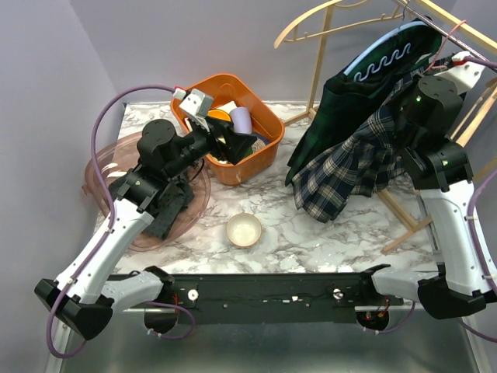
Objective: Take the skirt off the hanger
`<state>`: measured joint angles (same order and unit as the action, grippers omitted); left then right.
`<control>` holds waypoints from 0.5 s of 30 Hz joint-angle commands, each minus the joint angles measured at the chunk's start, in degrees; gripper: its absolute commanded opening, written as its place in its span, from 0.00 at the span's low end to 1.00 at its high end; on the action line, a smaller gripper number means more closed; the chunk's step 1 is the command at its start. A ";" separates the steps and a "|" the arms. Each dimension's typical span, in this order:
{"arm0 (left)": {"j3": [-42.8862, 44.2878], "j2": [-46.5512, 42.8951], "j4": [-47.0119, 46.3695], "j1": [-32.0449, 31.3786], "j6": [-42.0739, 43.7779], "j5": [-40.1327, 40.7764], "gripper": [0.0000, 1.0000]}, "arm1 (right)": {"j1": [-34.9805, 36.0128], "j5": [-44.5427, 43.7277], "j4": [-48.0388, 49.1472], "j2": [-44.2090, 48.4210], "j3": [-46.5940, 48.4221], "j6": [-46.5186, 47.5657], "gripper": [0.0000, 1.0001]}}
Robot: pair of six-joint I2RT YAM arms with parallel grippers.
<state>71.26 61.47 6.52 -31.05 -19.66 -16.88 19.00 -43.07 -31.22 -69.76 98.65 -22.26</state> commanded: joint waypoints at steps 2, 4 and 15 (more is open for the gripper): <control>0.63 -0.65 -0.99 -0.77 1.20 1.68 0.93 | -0.20 -2.98 2.57 -0.64 3.82 1.52 0.01; 0.63 -0.57 -1.25 -0.86 1.20 1.42 0.93 | -0.11 -2.81 1.44 -0.99 5.66 1.78 0.01; -0.24 -1.62 -0.55 -1.73 0.76 2.20 0.93 | -0.28 -4.66 -19.83 -6.97 16.66 -8.84 0.64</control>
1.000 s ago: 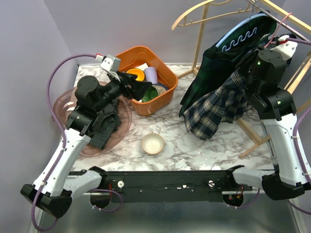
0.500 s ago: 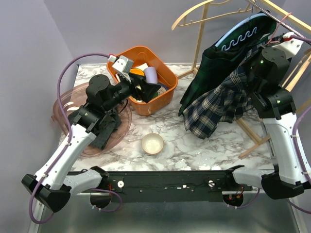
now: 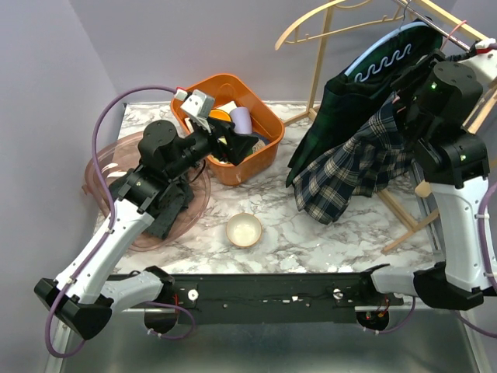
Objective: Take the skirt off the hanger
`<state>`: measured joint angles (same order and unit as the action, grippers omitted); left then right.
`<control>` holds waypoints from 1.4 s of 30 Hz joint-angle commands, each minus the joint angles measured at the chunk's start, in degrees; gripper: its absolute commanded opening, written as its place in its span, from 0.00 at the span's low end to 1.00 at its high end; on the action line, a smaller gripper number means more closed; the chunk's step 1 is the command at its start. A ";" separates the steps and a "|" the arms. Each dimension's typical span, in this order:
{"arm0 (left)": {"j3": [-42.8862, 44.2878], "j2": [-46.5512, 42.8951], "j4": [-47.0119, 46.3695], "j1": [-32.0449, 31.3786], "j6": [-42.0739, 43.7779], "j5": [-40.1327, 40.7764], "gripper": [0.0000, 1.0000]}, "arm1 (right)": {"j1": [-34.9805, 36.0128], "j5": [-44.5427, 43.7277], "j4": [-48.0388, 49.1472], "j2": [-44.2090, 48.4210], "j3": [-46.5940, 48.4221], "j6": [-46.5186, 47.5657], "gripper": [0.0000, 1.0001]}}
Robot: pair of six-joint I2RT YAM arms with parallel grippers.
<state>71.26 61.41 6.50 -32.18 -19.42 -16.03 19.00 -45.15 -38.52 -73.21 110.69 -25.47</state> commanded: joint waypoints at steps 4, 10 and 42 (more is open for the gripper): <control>-1.04 -2.34 -0.35 -1.12 0.52 1.36 0.93 | -0.90 -0.29 -14.12 -5.27 4.88 -6.69 0.64; -2.62 -2.87 -0.88 -1.30 1.31 2.32 0.94 | -1.34 -0.29 -13.43 -5.54 2.87 -7.40 0.64; -0.78 -0.85 -1.49 -1.83 1.31 1.88 0.94 | -4.06 -3.81 11.10 -0.97 -6.64 2.36 0.01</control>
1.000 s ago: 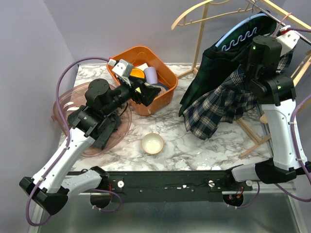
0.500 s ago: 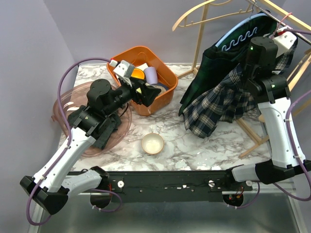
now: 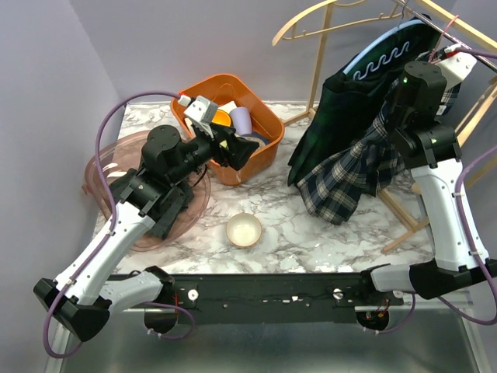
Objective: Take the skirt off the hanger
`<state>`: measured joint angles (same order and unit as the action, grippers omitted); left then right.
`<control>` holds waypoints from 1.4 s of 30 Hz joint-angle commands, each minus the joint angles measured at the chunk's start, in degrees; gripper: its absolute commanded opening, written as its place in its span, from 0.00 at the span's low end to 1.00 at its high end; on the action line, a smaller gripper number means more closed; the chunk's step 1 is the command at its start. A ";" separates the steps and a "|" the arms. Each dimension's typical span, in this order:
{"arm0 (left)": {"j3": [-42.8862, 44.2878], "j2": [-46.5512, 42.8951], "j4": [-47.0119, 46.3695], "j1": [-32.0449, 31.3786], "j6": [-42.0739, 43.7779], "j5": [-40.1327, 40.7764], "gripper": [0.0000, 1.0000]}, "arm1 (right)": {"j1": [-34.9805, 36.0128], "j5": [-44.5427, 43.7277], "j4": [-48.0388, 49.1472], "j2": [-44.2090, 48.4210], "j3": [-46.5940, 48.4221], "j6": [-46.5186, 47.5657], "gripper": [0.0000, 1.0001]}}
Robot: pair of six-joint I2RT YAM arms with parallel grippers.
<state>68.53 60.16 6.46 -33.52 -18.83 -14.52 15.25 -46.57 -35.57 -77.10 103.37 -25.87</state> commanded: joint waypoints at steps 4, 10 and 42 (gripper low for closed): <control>1.87 0.57 -1.98 -0.58 0.46 0.37 0.94 | -0.30 -2.30 8.24 2.75 2.88 3.19 0.01; 2.04 1.01 -2.06 -0.67 0.46 0.02 0.94 | -0.13 -3.27 5.79 2.39 6.92 1.96 0.01; 20.14 13.49 5.40 -14.99 13.38 -3.32 0.99 | -0.13 13.06 -11.27 13.46 6.93 -8.05 0.01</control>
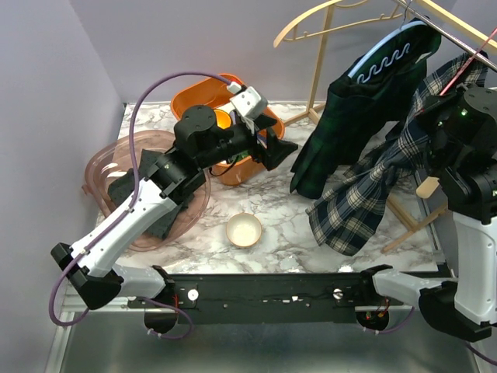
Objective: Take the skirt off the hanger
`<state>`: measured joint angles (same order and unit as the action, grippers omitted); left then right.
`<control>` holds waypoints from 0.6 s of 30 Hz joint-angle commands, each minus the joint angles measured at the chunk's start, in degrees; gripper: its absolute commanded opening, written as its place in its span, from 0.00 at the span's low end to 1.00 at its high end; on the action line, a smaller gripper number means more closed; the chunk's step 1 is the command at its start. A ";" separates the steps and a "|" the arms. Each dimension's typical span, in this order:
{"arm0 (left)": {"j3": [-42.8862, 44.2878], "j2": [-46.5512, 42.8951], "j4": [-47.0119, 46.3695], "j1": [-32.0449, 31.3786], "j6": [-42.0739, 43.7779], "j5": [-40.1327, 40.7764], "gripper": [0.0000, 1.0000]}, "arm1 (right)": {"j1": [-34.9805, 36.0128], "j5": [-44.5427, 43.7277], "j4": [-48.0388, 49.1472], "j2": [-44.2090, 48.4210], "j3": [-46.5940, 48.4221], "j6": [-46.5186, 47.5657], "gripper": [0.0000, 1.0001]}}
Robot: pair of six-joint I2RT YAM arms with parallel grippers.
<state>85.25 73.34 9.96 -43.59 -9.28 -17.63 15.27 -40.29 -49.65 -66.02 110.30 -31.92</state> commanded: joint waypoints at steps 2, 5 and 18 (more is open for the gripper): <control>4.22 0.66 2.61 -7.64 4.09 0.66 0.99 | -0.24 8.38 2.10 4.04 -1.05 -2.44 0.01; 3.69 0.66 1.74 -11.15 3.83 2.33 0.99 | -0.15 9.79 2.36 7.03 -3.60 -3.67 0.01; 2.46 4.79 -5.12 -24.95 5.84 16.64 0.99 | -0.24 15.08 5.88 16.44 -14.05 -13.78 0.01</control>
<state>87.50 75.40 7.77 -64.51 -6.39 -9.96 15.27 -27.22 -50.13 -52.69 98.72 -40.53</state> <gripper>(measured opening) 0.987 0.023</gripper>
